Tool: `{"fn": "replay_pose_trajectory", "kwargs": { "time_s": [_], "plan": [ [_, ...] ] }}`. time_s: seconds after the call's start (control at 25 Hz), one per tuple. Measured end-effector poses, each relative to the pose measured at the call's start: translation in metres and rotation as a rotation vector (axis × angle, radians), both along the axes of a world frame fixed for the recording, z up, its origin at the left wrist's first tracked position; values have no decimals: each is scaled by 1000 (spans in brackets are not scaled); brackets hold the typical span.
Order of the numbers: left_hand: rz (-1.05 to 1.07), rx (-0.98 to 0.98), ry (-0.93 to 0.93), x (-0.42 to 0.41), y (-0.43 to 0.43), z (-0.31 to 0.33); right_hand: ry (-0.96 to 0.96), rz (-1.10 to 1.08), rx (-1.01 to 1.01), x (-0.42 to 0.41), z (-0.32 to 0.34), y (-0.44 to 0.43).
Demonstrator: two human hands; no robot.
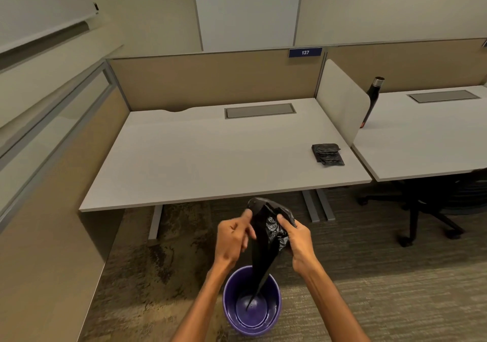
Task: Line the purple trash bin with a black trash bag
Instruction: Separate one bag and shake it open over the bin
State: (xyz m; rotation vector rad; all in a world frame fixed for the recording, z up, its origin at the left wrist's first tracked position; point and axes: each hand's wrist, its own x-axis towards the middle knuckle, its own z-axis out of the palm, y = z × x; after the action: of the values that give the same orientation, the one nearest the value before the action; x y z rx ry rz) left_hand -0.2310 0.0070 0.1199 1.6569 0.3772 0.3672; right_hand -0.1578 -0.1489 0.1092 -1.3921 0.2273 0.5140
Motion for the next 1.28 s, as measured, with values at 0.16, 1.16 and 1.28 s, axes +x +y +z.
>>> {"fn": "replay_pose_trajectory", "kwargs": {
  "time_s": [0.16,1.16,1.28],
  "plan": [
    [-99,71,199,-6,-7,-20,-49,126,2,-11,-9,1],
    [833,-309,523,-3,-6,-128,147,13,-68,-5,-144,-22],
    [690,-753,643,-9,-30,-156,206,49,-67,-19,-170,-17]
  ]
}}
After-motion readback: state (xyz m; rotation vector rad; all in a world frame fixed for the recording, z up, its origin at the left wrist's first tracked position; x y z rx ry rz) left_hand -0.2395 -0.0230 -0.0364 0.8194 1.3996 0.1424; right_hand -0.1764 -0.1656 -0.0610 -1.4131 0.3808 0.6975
